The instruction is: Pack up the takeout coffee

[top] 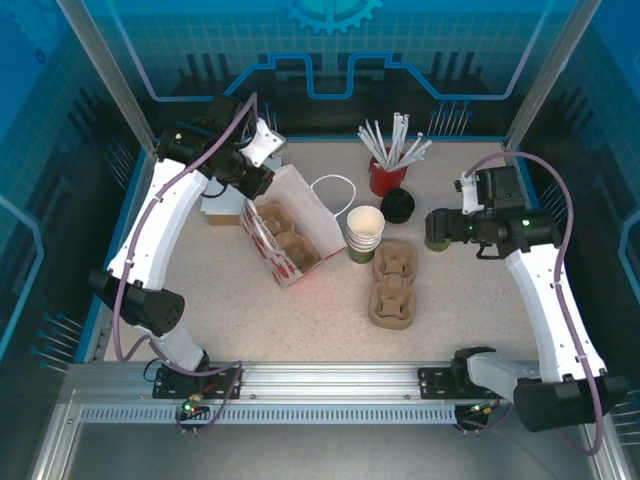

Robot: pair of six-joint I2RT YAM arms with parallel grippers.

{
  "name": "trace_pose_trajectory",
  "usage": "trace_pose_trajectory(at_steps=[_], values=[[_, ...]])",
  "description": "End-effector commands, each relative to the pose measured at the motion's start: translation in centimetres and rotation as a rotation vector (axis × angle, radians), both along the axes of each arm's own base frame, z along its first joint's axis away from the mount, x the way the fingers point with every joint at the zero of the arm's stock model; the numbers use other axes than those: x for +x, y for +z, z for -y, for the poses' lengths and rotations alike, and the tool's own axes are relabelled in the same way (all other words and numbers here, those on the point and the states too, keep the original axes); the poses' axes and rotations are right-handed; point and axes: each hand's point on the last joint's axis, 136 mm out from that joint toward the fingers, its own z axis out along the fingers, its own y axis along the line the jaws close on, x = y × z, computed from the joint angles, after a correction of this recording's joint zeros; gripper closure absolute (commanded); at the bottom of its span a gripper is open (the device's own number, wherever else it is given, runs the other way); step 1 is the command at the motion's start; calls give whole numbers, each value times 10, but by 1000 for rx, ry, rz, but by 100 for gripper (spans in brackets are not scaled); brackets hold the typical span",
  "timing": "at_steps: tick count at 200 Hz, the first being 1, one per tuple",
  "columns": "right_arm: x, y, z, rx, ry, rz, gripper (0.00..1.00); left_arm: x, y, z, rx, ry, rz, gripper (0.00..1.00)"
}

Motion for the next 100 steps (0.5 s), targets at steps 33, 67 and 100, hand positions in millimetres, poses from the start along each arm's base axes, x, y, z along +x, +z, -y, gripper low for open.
trace_pose_trajectory(at_steps=[33,67,100], values=[[23,-43,35,3,-120,-176,0,-21,-3,15,-135,-22,-90,99],[39,-69,37,0,-118,-266,0,-19,0,21,-184,-24,-97,100],[49,-89,29,20,-86,-323,0,-24,3,21,-191,-19,-106,100]])
